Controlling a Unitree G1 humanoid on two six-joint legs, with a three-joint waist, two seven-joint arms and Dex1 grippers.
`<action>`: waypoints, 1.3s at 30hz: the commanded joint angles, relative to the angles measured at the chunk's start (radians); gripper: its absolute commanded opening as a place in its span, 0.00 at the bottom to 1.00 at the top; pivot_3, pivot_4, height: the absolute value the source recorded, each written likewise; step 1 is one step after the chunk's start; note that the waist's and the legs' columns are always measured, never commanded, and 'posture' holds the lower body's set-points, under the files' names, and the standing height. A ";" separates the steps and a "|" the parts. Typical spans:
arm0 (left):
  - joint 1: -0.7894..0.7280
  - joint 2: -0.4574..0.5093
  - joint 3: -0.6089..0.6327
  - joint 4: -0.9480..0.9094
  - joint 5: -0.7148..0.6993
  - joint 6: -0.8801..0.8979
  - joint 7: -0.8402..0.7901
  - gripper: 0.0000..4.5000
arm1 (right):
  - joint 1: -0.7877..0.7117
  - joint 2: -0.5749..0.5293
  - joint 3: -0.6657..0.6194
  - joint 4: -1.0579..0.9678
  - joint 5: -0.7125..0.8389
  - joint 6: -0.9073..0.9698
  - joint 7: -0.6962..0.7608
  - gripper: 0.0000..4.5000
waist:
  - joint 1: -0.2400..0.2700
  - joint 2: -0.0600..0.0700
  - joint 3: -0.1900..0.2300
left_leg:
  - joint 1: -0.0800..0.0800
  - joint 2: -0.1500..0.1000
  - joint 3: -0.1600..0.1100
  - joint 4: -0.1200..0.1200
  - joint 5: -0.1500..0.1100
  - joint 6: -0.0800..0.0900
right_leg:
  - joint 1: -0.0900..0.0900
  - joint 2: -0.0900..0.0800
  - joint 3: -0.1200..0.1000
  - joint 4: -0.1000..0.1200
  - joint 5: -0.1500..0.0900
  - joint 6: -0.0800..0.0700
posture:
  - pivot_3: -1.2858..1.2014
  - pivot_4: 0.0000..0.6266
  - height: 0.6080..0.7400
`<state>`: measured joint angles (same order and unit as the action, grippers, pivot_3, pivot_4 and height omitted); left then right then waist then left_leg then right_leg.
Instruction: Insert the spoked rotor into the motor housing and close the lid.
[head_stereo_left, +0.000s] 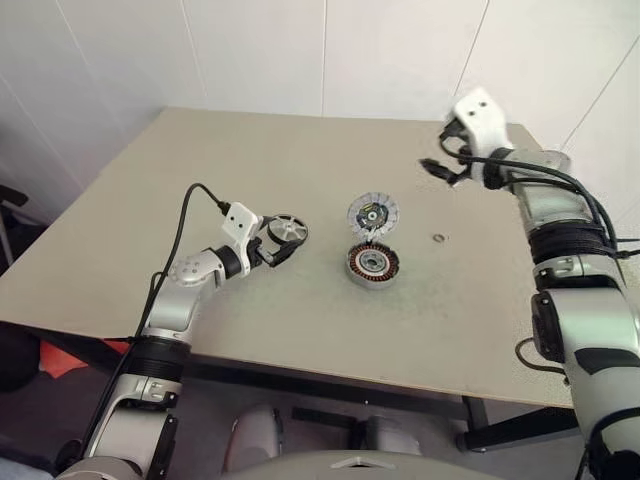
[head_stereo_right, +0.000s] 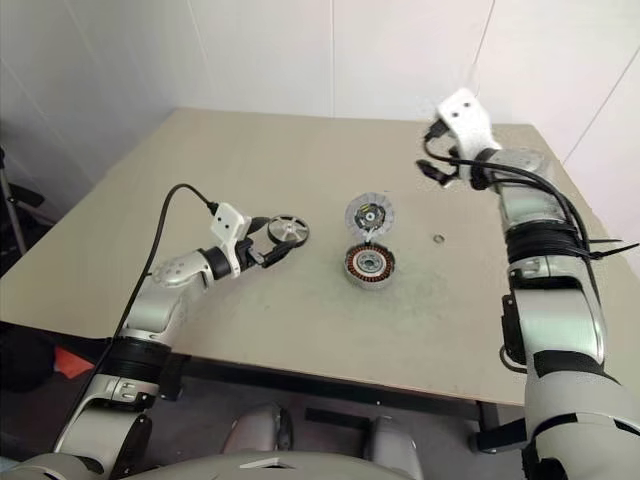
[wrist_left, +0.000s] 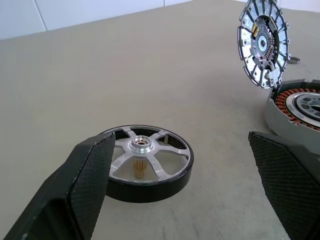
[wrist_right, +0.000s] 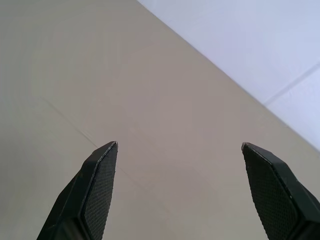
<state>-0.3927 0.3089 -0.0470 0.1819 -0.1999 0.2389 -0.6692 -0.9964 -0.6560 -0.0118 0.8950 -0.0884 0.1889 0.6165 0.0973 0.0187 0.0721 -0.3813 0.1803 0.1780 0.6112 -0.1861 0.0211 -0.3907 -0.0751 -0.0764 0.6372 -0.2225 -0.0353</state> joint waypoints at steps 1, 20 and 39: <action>-0.034 0.007 0.008 -0.009 -0.003 -0.018 -0.005 1.00 | 0.038 -0.014 -0.017 0.011 0.013 -0.013 -0.005 0.99 | -0.001 0.000 0.000 | 0.000 0.000 0.000 -0.001 0.000 0.000 | -0.001 0.000 0.000 0.000 0.000 0.000 | 0.52 0.00 1.00; -0.040 0.015 0.000 0.009 0.011 -0.027 -0.022 1.00 | 0.300 0.049 -0.018 -0.190 0.082 0.114 0.097 0.99 | 0.003 0.001 0.000 | -0.003 0.002 0.001 -0.001 0.001 -0.001 | -0.004 0.001 0.000 0.003 -0.001 -0.002 | 0.52 0.00 1.00; -0.044 0.019 0.000 0.017 0.024 -0.032 -0.030 1.00 | 0.317 0.040 -0.026 -0.012 0.093 0.064 0.076 0.85 | 0.004 0.001 0.000 | 0.005 0.002 0.001 -0.001 0.001 -0.002 | 0.003 0.001 -0.001 0.000 -0.002 0.000 | 0.52 0.00 1.00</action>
<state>-0.4167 0.3190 -0.0506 0.2171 -0.1760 0.2267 -0.6956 -0.6811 -0.6001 -0.0284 0.8635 0.0079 0.2438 0.7002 0.1009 0.0193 0.0719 -0.3766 0.1817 0.1785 0.6101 -0.1852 0.0196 -0.3865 -0.0744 -0.0770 0.6361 -0.2249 -0.0357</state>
